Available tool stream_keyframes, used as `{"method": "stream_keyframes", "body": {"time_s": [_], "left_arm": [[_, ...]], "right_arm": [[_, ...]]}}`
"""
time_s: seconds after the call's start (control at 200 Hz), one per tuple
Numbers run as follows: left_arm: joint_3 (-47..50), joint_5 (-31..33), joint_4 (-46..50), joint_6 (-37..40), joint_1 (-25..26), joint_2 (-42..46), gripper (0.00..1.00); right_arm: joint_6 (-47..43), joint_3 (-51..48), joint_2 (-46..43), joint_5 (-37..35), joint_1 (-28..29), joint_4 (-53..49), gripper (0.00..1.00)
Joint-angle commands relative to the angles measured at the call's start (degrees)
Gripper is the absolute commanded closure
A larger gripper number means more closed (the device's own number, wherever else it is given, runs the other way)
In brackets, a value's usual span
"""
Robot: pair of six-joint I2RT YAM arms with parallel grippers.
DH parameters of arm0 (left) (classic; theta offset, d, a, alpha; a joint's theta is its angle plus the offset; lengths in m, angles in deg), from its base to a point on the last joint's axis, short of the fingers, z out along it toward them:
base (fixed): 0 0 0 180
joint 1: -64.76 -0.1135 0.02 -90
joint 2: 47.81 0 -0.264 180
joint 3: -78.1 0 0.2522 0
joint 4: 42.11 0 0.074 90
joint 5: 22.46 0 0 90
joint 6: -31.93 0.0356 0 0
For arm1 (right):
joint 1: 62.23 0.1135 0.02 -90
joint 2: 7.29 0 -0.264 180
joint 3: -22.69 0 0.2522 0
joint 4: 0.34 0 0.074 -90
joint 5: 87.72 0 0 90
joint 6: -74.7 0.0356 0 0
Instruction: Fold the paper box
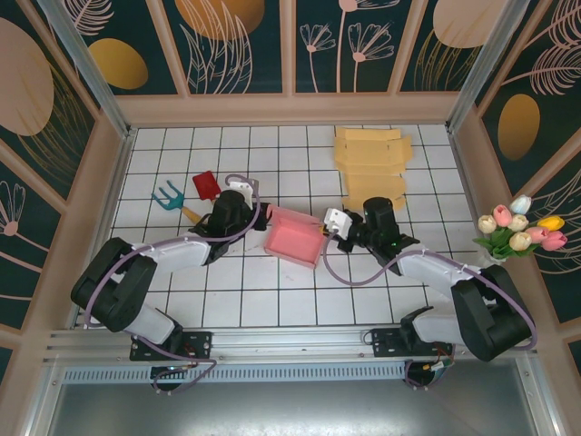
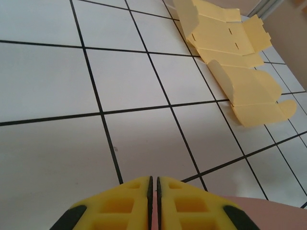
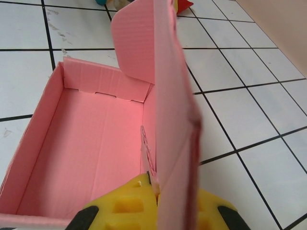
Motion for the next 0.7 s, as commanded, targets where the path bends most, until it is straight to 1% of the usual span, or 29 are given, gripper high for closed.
{"method": "stream_keyframes", "body": {"time_s": [0.0, 0.035, 0.08, 0.225, 0.355, 0.42, 0.49, 0.525, 0.58, 0.696], "left_arm": [[0.6, -2.93, -3.51, -2.5, 2.23, 2.56, 0.86], [0.89, -2.51, -3.34, -2.54, 2.42, 2.67, 0.86], [1.65, -2.09, -3.74, -2.73, 2.55, 2.6, 0.87], [6.38, -1.72, -7.14, -3.62, 2.77, 2.98, 0.87], [9.39, 1.97, -6.66, -3.23, 2.79, 5.25, 0.87], [10.31, 3.84, -5.69, -2.95, 2.73, 6.97, 0.87], [11.37, 5.17, -4.85, -2.94, 2.8, 8.65, 0.86], [11.79, 5.6, -4.39, -2.94, 2.85, 9.49, 0.85], [12.72, 6.42, -3.35, -3.01, 2.77, 11.06, 0.81], [15.45, 9.63, -0.81, -4.71, 2.8, 18.11, 0.78]], "right_arm": [[-2.07, 0.47, 0.04, -4.92, 3.11, 0.44, 1.0], [-3.36, 0.39, 0.32, -6.49, 3.71, -0.1, 1.0], [-4.67, 0.23, 0.65, -8.36, 5.94, -0.63, 1.0], [-7.04, -0.12, 1.31, -14.49, 10.0, -1.53, 1.0], [-7.88, -0.17, 1.41, -20.13, 13.29, -2.52, 1.0], [-8.31, -0.26, 1.42, -23.57, 15.07, -2.94, 0.98], [-8.6, -0.01, 1.45, -27.16, 16.9, -3.9, 0.89], [-8.51, 0.14, 1.36, -28.44, 17.68, -4.51, 0.89], [-8.63, 0.2, 1.0, -30.28, 18.83, -5.6, 0.89], [-9.19, 0.01, 0.14, -32.53, 20.95, -6.83, 0.89]]}}
